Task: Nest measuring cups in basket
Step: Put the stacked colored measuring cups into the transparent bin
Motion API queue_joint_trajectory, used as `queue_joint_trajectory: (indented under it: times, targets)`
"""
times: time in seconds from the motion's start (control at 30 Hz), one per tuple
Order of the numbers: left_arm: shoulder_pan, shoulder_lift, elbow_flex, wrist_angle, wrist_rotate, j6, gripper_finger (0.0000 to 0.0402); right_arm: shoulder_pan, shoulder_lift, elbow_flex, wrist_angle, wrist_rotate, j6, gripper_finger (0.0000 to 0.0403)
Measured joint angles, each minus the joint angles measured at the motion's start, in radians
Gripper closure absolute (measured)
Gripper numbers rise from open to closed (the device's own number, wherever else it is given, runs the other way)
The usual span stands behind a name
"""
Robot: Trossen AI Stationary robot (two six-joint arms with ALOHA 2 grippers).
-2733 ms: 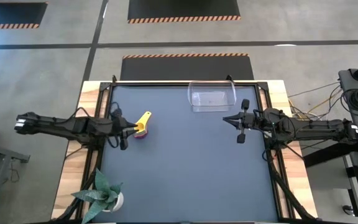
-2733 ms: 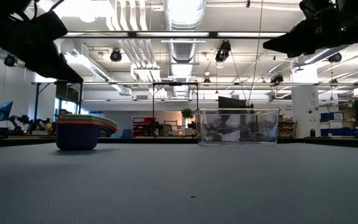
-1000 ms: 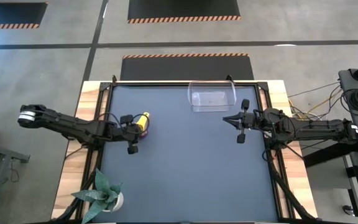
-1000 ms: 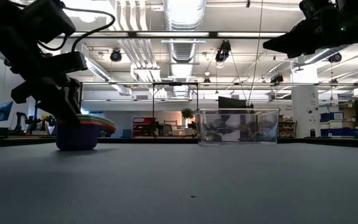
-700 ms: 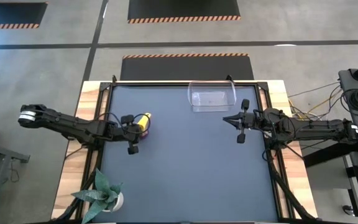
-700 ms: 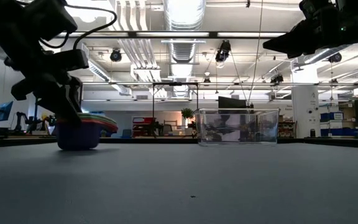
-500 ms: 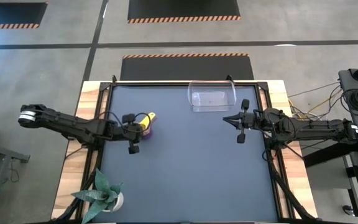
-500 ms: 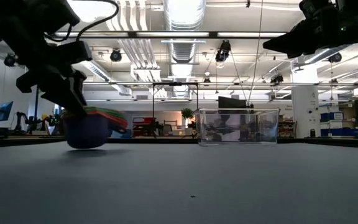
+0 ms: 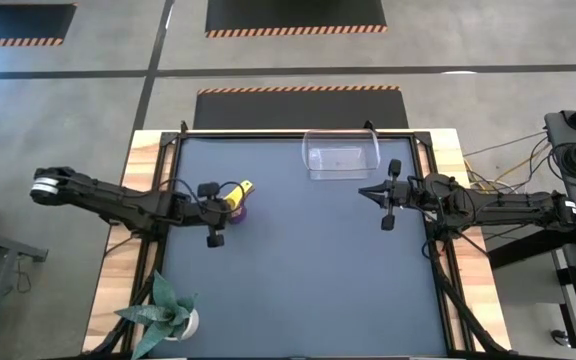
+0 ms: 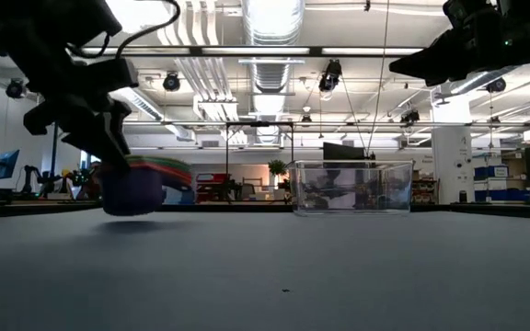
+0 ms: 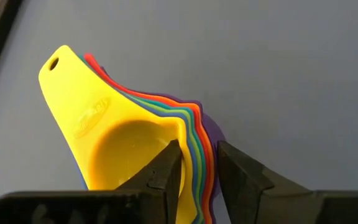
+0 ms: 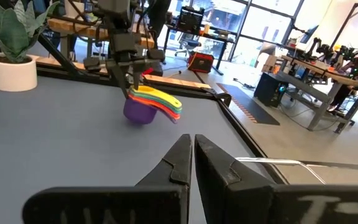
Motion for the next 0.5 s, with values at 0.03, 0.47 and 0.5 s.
queue_joint_trajectory:
  times: [0.03, 0.47, 0.5]
  targets:
    - [0.0, 0.008, -0.005, 0.0, 0.0, -0.009, 0.0325, 0.0, 0.0, 0.0, 0.0, 0.0, 0.0, 0.0394]
    - [0.0, 0.095, -0.001, 0.017, 0.015, -0.034, 0.03, 0.0, 0.0, 0.0, 0.0, 0.0, 0.0, 0.0394]
    - [0.0, 0.098, -0.001, 0.016, 0.014, -0.034, 0.0294, 0.0, 0.0, 0.0, 0.0, 0.0, 0.0, 0.0394]
